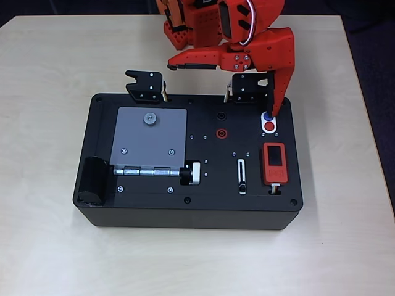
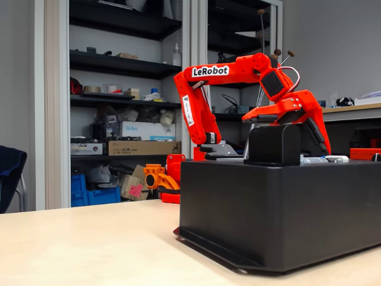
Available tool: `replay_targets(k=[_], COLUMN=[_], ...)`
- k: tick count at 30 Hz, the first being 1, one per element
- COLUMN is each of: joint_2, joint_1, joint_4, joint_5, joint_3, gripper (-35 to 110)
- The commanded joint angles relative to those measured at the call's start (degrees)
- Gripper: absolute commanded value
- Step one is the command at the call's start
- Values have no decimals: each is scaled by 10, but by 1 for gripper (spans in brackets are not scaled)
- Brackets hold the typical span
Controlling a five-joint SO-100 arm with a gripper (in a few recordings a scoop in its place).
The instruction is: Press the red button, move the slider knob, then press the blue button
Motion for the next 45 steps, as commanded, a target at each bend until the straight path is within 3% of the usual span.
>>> replay_targets(k=[1,15,26,32,35,38,41,45], joint_2=[15,-15,58,118,158,226,301,416], joint_1=[-5,17,30,29,22,7,-1,8], joint_4=[3,92,76,15,-33,-145,-267,-352], joint_5=[9,-38,-56,-73,-77,-59,-7,40], joint_3=[9,-142,-116,-59,-26,50,150,265], gripper=[102,98,37,0,0,0,0,0])
